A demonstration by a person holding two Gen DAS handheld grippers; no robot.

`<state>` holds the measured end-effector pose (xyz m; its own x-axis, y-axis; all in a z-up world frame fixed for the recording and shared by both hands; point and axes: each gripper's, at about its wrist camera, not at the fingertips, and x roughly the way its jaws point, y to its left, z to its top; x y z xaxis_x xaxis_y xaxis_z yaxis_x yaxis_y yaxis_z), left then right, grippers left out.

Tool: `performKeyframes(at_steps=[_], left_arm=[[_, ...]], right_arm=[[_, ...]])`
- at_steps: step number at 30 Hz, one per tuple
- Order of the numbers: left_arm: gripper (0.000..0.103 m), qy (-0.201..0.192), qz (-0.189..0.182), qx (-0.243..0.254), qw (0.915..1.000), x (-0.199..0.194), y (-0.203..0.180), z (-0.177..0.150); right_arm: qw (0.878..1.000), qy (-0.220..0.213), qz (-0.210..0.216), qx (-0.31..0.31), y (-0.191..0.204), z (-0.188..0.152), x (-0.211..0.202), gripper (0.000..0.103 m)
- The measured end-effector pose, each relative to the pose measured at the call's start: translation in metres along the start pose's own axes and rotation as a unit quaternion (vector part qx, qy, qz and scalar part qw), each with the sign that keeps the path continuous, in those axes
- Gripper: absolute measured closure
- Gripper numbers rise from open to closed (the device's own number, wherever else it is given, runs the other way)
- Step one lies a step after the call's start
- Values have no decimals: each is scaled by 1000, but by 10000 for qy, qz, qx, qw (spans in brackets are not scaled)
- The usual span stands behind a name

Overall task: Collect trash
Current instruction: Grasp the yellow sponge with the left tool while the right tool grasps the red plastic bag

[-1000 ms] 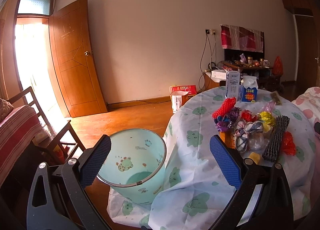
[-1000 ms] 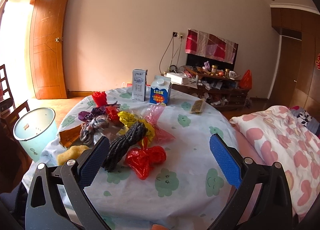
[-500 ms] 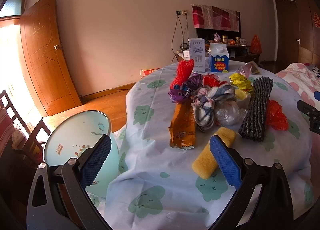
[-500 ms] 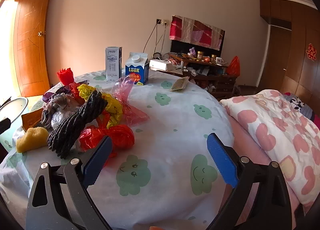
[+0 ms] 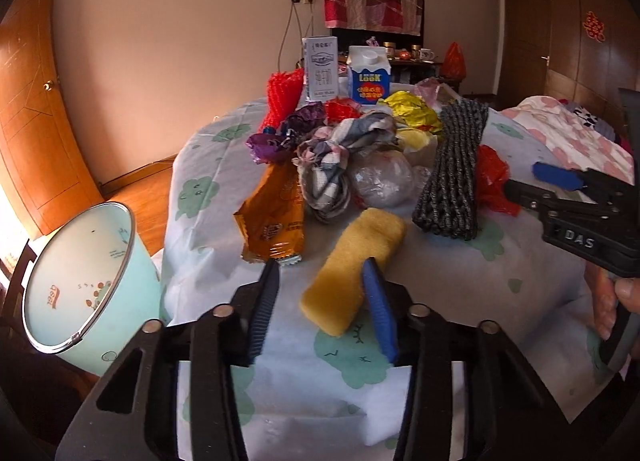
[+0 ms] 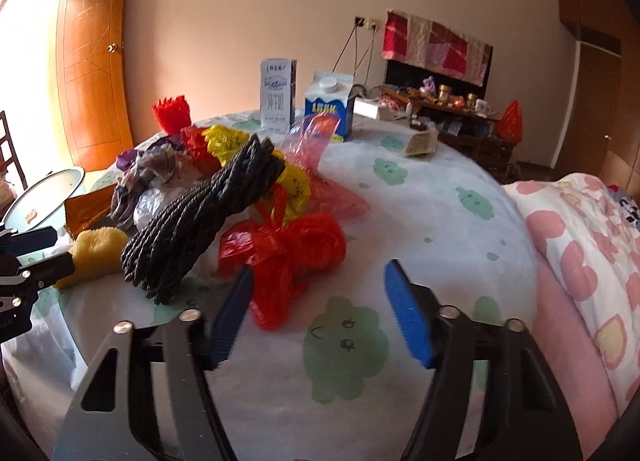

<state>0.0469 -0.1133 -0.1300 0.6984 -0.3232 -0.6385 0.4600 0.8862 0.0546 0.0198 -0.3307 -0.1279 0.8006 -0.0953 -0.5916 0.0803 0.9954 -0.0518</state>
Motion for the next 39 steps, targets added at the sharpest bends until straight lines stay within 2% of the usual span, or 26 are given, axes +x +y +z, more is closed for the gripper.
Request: performKeyframes(at_steps=[1,2,3,5,7,14,22,24,25,26,27,29,30,31,33,34,36,37,39], left_arm=[[84,-3,-111,60,9999,-1,-3,0],[85,-26,-109,114,9999,-1,-5,0],[91,-43,-135,139,9998,-2,-8,0],[96,-73,-218,137,9996,-3,-8,1],[103,-103,-285,90,9995,-6,-6,2],[103,-254,-365,77,9990,-17,-3,6],[103,-213,-379,36,9991,-17,0,6],[103,-141,-384,19,9992,-13,2,5],[103,-116,-384,9,9992,-12,2,5],[102,-99,-404,25,9991,-11,1,5],[101,-85,-397,59,9992,-10,0,5],[80,-81,-328,85,9994,-10,-2,4],[62,-79,-315,87,9994,-10,-2,4],[52,-53,-289,78,9995,-8,-2,4],[53,47,-366,51,9993,-3,-2,2],[60,118,-436,50,9990,0,-2,2],[81,239,-604,76,9979,5,-3,1],[84,219,-611,79,9979,5,-4,1],[86,118,-645,130,9978,0,-5,1]], right_arm=[[9999,106,100,13,0,-1,4,75],[9997,148,170,35,0,-2,6,88],[9997,151,208,20,0,-2,6,94],[9996,85,252,-1,0,0,3,101],[9996,28,289,36,-2,2,0,102],[9997,-131,188,101,-16,7,-13,102],[9999,88,101,86,-28,0,-7,101],[9997,-2,134,192,-30,-1,-10,79],[9997,-21,137,193,-31,0,-10,61],[9997,-21,155,167,-29,0,-11,61],[9998,-30,111,135,-28,1,-11,61],[9998,-14,120,149,-27,2,-9,61],[9998,8,105,162,-27,2,-7,61],[9998,22,90,175,-27,2,-6,61],[9997,84,92,212,-29,2,1,61],[9996,132,104,232,-30,1,5,62],[9987,329,240,309,-34,0,15,84],[9984,378,274,318,-35,-1,18,96],[9985,321,317,303,-38,0,16,98]])
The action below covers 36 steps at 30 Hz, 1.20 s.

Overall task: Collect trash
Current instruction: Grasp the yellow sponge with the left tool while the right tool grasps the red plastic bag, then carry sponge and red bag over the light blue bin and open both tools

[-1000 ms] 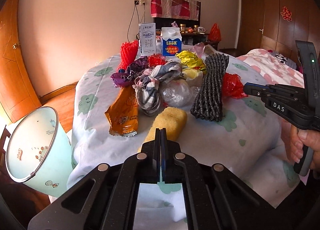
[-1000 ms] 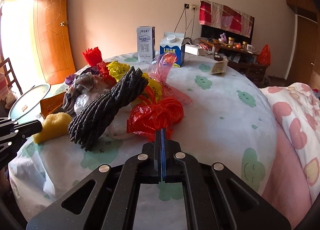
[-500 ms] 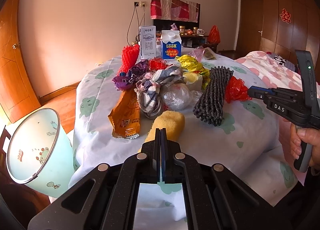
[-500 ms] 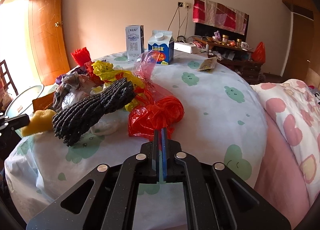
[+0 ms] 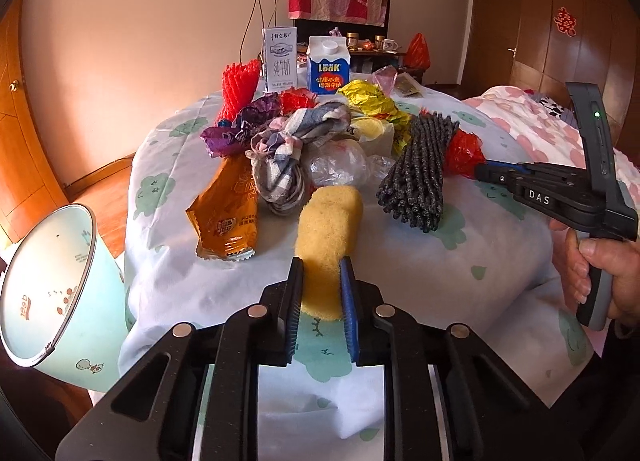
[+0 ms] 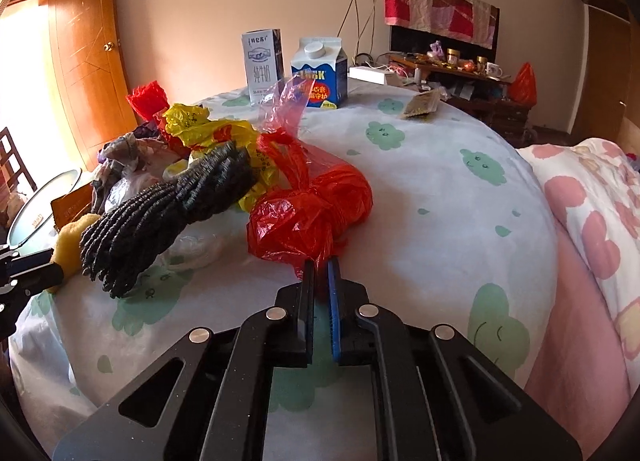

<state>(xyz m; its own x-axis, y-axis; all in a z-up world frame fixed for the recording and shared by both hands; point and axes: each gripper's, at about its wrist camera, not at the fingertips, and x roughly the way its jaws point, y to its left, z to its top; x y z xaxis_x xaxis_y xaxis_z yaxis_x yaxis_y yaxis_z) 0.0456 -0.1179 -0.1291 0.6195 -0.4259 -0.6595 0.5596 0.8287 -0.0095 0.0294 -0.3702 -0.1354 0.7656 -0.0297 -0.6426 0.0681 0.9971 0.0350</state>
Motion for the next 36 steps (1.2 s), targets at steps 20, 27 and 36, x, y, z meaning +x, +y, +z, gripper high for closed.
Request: performKeyframes(at_steps=[20,27,36], left_arm=[[87,-599,1211,-692,9884,-64,83,25],[87,-562,1758,-1066,9770,-75,130,15],[87,-504,2288,-1407,9619,-86,175,3]], right_arm=[[9904,-886,650,-841,92,48,-52,100],[9840,-936,987,-1148,140,62,-35,100],[9761,-830,1345,-1493,202,81,-5,100]])
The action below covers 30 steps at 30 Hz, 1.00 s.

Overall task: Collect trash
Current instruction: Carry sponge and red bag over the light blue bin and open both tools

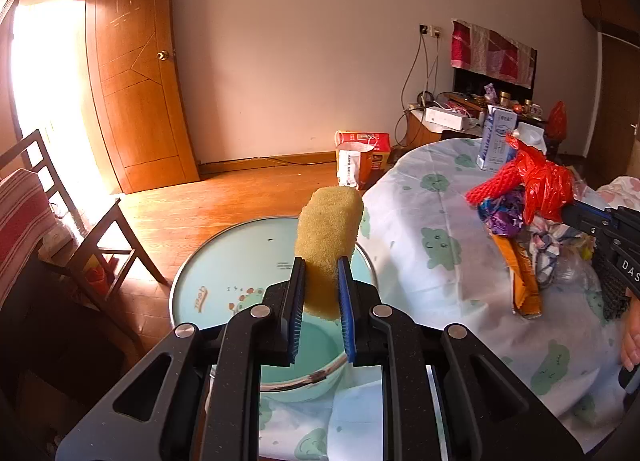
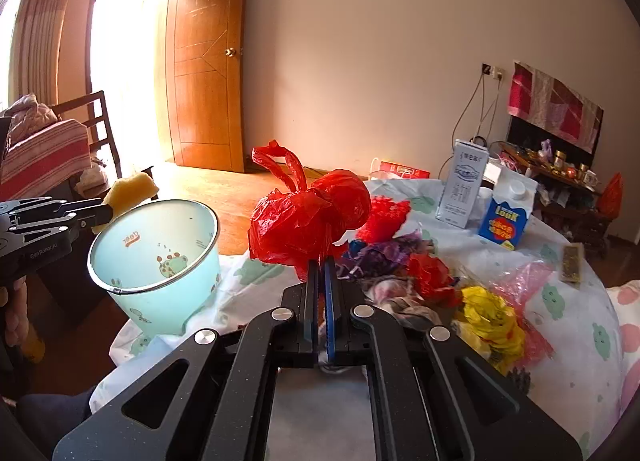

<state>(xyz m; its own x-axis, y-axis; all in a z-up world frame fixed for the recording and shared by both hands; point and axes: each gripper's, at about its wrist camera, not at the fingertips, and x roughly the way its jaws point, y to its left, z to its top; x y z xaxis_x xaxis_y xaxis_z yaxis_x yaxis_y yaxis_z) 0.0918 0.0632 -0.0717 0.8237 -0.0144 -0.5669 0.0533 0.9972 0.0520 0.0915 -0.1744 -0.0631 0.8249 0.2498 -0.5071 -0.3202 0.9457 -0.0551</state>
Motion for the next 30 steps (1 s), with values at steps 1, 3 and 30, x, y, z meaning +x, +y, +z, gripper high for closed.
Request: performKeyframes(at_steps=[1,3,30], left_arm=[[87,11,61,-31,10000,1,6,0],[87,30,178,-85,9998,4,15,1],[85,385,1053,-326,9932,30,77,-5]], right_arm=[[10000,6,32,-22,4,2,4,100],[9999,22,107,-85,13,8,13,100],[9935,366,719,-806,96,39,99,100]])
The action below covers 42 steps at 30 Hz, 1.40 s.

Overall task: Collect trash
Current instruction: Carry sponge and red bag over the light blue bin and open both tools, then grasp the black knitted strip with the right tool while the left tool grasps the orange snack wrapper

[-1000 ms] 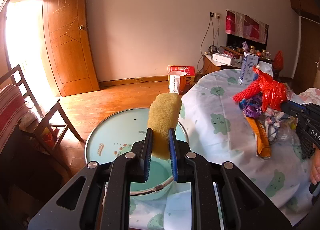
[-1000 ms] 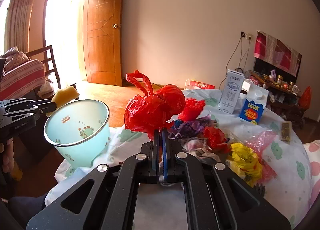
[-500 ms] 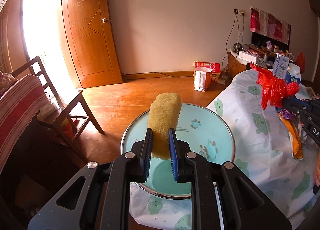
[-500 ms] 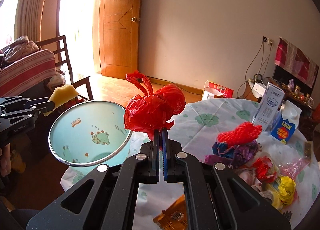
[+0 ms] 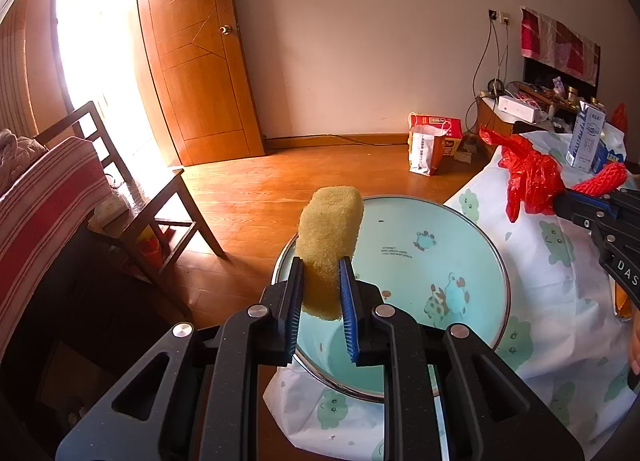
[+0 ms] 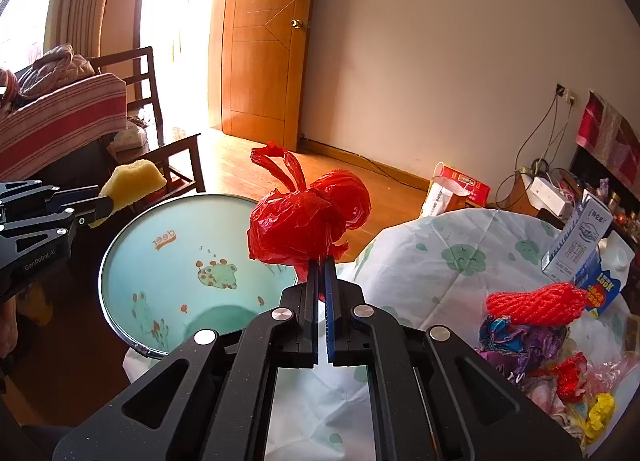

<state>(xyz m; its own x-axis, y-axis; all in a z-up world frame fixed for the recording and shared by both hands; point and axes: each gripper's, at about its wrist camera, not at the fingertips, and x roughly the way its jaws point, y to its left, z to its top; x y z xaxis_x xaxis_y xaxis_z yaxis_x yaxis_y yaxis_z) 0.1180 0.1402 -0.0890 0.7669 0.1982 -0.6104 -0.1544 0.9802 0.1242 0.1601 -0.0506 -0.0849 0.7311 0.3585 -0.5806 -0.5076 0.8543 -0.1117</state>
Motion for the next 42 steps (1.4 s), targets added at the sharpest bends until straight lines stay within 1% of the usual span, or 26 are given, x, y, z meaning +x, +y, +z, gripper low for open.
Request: performKeyframes(at_steps=[14,17,18,19,20,21,22,26,27,28,29,31,33,37,40,42], left_arm=[[85,37,-85,9,10000,1,-6,-1],[81,49,-150,17,9999,2,-8,-3],[79,49,-182,8,9998,2,-9,-3],[69,45,-194,-9,9998,2,-9,-3],[64,33,-208,-21,9998,2,-9,-3],[58,19,-225,-18,9997,1,-11,-4],[54,10,-237,-12,9997,1,-12,-4],[46,7,-291,-3,9996,-1,-17,-6],[43,4,-301,-5,9995,-2,-19,-7],[38,2,-330,-17,9995,-3,-21,-8],[36,-3,-374,-15,9993,-5,-24,-9],[27,-29,-434,41,9990,-9,-34,-12],[26,-15,-588,121,9982,-11,-49,-16],[24,33,-935,386,9949,-18,-84,-27],[21,32,-1219,599,9907,-26,-114,-33],[21,27,-1358,753,9879,-31,-133,-36]], right_arm=[[9996,84,162,-203,13,2,7,99],[9993,99,271,-249,17,2,8,98],[9991,97,320,-247,18,2,8,97],[9989,137,368,-248,20,2,10,86],[9988,180,382,-260,21,2,12,73],[9988,168,385,-242,21,1,12,68],[9989,156,400,-204,21,1,12,65],[9993,160,331,-47,16,-2,5,63],[9994,168,300,13,13,-3,1,63],[9996,161,244,41,9,-4,-5,62],[9997,147,168,40,7,-7,-12,60],[9999,113,-91,76,-5,-15,-33,59],[9994,113,-265,188,-20,-26,-54,56],[9948,135,-889,481,-61,-64,-106,48],[9857,321,-1409,865,-96,-103,-140,45],[9797,437,-1619,1096,-113,-124,-155,41]])
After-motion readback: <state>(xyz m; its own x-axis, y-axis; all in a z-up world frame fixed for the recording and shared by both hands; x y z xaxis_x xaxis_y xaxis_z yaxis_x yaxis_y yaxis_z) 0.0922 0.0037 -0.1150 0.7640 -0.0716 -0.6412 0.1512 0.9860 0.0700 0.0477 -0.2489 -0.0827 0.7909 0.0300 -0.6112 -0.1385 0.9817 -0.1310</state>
